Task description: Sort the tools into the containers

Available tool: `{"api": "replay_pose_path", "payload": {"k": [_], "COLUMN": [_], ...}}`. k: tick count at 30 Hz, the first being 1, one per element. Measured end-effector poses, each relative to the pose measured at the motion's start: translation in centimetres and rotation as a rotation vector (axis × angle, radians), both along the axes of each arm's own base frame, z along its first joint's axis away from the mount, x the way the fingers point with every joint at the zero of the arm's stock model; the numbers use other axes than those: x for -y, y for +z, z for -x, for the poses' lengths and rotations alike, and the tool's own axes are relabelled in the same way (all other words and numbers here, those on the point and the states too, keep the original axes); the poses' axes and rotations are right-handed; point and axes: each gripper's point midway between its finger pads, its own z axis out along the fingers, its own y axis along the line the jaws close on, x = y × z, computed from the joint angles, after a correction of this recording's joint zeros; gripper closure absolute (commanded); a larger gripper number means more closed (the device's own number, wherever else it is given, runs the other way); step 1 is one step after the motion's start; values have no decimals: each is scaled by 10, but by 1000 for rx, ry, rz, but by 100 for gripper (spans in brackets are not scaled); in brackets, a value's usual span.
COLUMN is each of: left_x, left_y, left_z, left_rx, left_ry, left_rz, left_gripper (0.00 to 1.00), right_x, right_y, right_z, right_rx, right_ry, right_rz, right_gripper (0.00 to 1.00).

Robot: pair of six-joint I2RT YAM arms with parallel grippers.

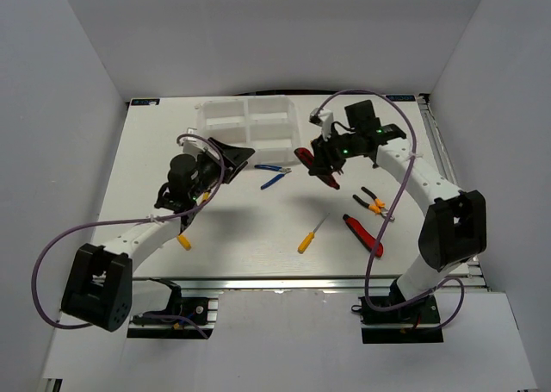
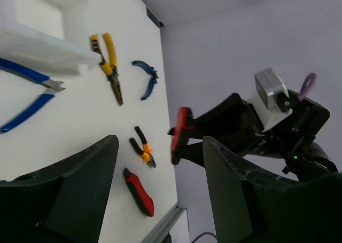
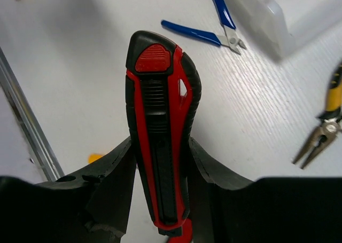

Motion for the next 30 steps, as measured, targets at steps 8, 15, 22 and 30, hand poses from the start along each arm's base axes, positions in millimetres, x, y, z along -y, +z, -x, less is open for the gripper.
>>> {"api": "replay_pose_path", "payload": {"k": [8,15,22,30], "left_x": [40,71,99,110], "left_y": [24,14,5,-5], "left_z": [6,-1,-2,-1], "left_rx": [63,42,27,12], "left_ry": [-95,-140,-196,-204], "left_rz": [33,-7,-31,-48], "left_gripper": [25,25,26,35], "right_x": [-35,-56,-71,-75], "right_y": [13,24,29,30], "right_z": [-1,1,8,12], "right_rx": [-64,-65,-57,-64], "right_ry": [-161,-181,-152,-135], "right_rz": [-17,-60,-77,-88], "right_gripper": [100,100,100,99]}}
